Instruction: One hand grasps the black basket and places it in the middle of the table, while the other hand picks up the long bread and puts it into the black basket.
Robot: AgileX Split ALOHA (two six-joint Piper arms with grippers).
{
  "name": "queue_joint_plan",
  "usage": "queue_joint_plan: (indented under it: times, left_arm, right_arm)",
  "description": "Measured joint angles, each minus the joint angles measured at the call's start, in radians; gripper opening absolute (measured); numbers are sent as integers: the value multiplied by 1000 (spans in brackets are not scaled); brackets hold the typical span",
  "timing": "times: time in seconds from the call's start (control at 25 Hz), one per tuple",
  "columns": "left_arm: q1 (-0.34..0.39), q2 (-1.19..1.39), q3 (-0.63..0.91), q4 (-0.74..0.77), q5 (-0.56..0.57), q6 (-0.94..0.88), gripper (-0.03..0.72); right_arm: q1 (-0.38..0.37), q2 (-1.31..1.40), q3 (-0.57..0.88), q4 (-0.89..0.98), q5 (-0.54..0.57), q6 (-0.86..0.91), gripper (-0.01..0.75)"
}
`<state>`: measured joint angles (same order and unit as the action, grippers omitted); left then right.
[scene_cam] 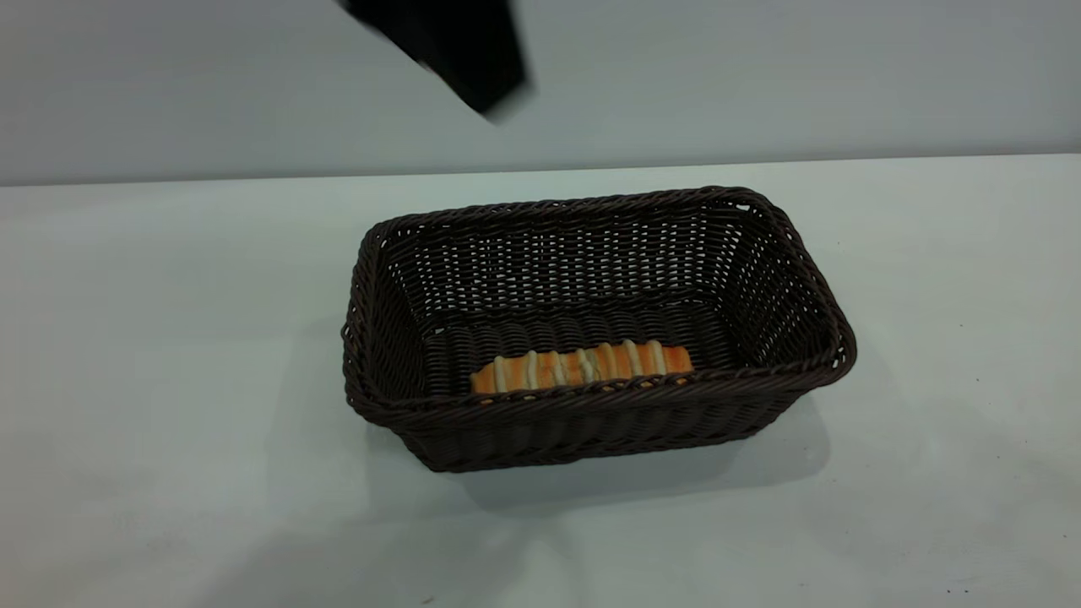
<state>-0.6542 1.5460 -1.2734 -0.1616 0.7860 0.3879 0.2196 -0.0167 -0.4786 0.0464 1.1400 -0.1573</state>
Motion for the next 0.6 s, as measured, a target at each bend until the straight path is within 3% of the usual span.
queue_joint_plan:
  times: [0.28, 0.44, 0.6]
  left_arm:
    - [0, -245, 0, 98, 381, -168, 590]
    - [0, -365, 33, 112, 381, -212, 590]
    - [0, -518, 175, 114, 381, -234, 590]
  right_arm:
    - [0, -2, 0, 1, 0, 1, 433]
    - [0, -2, 0, 3, 0, 1, 466]
    - [0, -2, 0, 3, 0, 1, 493]
